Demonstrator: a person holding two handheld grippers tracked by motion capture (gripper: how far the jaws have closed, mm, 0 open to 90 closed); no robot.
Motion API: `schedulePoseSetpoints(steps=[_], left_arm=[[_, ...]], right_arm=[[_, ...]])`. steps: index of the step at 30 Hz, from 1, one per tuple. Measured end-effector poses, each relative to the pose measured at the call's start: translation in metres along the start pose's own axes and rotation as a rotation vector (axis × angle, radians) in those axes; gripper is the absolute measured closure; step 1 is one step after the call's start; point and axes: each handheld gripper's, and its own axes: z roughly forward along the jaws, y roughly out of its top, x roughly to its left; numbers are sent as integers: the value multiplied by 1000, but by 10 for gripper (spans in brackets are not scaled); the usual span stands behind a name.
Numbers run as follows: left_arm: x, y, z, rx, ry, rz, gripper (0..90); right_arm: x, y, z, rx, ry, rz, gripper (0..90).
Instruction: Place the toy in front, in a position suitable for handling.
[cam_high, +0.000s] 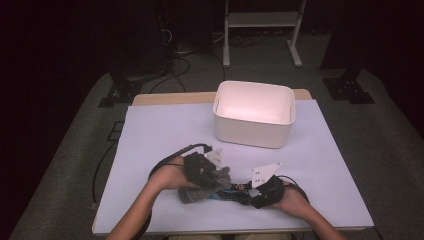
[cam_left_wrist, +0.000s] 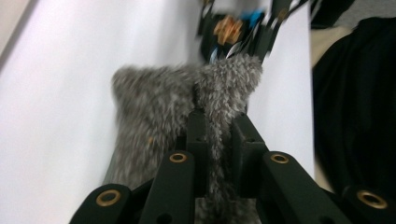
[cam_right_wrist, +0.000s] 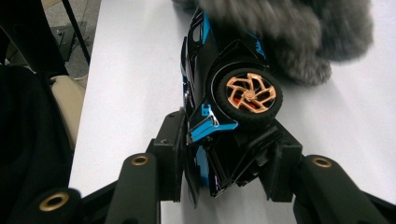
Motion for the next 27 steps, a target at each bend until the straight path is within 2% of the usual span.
schedulePoseSetpoints(steps=[2, 3, 4, 5, 6, 8, 9, 11, 12, 15, 18, 21, 24, 27], left_arm=[[0, -4, -3, 7, 12, -5, 792], [1, -13, -10, 28, 41, -13, 792], [1, -13, -10, 28, 41, -13, 793], [2, -23, -15, 36, 53, -35, 793], [2, -23, -15, 36, 53, -35, 793], [3, -29, -17, 4, 34, -57, 793], [4, -32, -17, -30, 12, -75, 793], [5, -33, -18, -41, 6, -77, 793], [6, -30, -16, -64, -15, -73, 793], [6, -20, -13, -77, -33, -60, 793], [6, -9, -8, -60, -30, -41, 793], [8, 2, -4, -63, -39, -26, 793], [11, 7, -2, -51, -32, -23, 793], [14, 9, -1, -54, -33, -29, 793]], right_arm=[[0, 0, 0, 0, 0, -1, 560], [0, 0, 0, 1, 0, 0, 559], [0, 0, 0, 2, 1, 0, 559], [0, 0, 0, 3, 2, 1, 559], [0, 0, 0, 3, 2, 1, 559], [-1, 1, 0, 4, 2, 2, 559], [-1, 1, 0, 9, 3, 4, 559], [-1, 2, 0, 11, 4, 8, 558], [-1, 3, 0, 18, 7, 6, 555], [-2, 5, 0, 29, 7, 3, 532], [-4, 9, 2, 39, 16, -10, 517], [-6, 16, 1, 34, 32, -27, 547], [-11, 22, 1, 63, 31, -58, 553], [-13, 24, 1, 62, 20, -63, 557]])
